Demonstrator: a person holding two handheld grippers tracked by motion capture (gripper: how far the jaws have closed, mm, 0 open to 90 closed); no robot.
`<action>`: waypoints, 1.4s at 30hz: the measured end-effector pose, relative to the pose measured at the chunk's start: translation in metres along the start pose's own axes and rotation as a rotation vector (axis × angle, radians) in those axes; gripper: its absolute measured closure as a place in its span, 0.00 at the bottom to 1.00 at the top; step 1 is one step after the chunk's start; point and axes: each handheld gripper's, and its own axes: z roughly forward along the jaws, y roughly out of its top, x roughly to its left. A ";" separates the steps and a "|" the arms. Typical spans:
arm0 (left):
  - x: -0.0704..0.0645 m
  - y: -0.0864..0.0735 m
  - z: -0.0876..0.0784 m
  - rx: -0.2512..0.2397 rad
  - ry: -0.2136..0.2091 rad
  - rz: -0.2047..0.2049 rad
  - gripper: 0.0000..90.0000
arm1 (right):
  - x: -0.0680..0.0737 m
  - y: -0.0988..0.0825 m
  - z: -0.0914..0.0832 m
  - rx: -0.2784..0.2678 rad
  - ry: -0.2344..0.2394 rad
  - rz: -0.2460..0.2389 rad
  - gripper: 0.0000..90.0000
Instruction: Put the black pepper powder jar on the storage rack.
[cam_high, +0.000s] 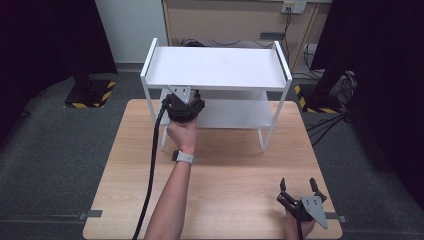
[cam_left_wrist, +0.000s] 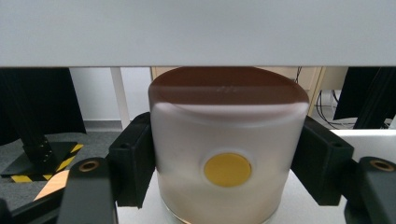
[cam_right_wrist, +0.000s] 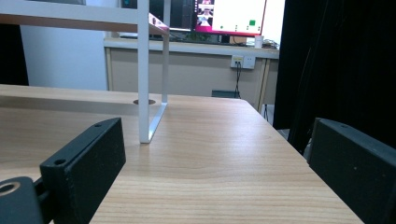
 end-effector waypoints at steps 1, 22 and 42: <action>0.000 -0.001 0.000 -0.003 0.003 0.002 0.34 | 0.000 0.000 0.000 0.000 -0.001 0.001 0.05; -0.002 -0.003 0.009 0.012 0.007 0.015 0.34 | 0.000 0.000 0.000 0.000 -0.001 0.006 0.05; 0.005 -0.008 0.009 -0.004 -0.015 0.010 0.34 | 0.001 0.000 0.000 -0.001 -0.010 0.003 0.05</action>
